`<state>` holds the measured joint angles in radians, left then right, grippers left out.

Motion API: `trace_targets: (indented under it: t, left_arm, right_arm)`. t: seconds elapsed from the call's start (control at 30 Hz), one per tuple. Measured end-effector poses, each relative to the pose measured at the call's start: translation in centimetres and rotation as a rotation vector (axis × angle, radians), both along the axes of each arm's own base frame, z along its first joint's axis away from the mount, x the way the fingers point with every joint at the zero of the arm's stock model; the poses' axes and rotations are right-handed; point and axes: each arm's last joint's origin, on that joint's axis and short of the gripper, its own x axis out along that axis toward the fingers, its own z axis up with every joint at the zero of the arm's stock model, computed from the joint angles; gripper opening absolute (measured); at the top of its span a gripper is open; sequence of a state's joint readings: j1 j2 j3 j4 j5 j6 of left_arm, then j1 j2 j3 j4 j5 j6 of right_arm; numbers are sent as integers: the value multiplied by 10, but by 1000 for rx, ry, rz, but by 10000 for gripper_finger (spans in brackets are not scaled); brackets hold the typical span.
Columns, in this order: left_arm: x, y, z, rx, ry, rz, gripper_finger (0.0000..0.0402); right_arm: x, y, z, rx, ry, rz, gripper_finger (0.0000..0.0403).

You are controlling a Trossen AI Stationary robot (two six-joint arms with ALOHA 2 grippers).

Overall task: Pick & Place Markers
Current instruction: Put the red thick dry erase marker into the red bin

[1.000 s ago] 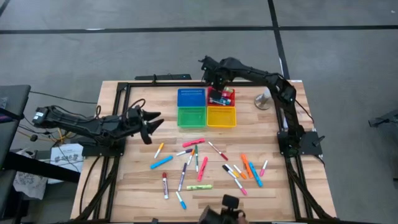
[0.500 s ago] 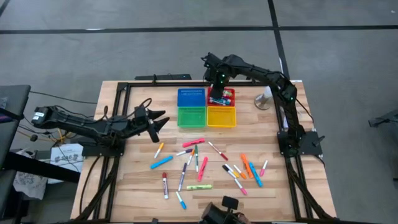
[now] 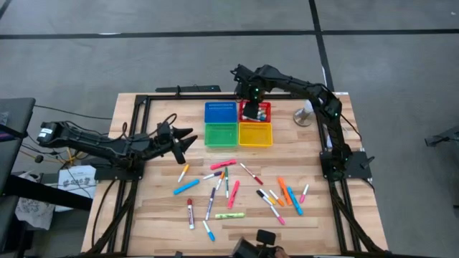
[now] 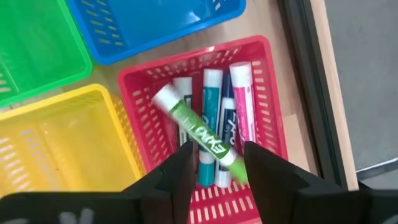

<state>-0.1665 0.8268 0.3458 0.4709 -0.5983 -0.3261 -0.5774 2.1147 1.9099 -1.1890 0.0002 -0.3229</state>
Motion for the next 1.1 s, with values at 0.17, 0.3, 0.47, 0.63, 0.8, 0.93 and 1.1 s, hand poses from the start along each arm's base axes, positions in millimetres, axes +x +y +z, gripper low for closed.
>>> trace_targets:
  t: [0.17, 0.3, 0.47, 0.63, 0.8, 0.93, 1.1]
  left_arm:
    - [0, 0, 1, -16, -14, 0, 195]
    - [0, 0, 1, -26, -21, -1, 195]
    - [0, -3, 1, -30, -22, -16, 195]
    - [-1, -7, 1, -45, -29, -41, 195]
    - [-1, -11, 1, -72, -40, -62, 195]
    - [-2, -15, 1, -72, -39, -85, 195]
    - [-3, -23, 1, -78, -38, -131, 195]
  right_arm:
    - [-1, 0, 0, 11, 7, -29, 149]
    - [-1, 0, 0, 18, 4, -73, 153]
    - [-2, 1, 0, 31, 10, -121, 149]
    - [-6, 3, 0, 55, 43, -145, 145]
    - [-9, 10, 18, 41, -10, -166, 148]
    - [-11, 21, 40, 28, -85, -171, 150]
    - [-14, 38, 64, 10, -155, -192, 148]
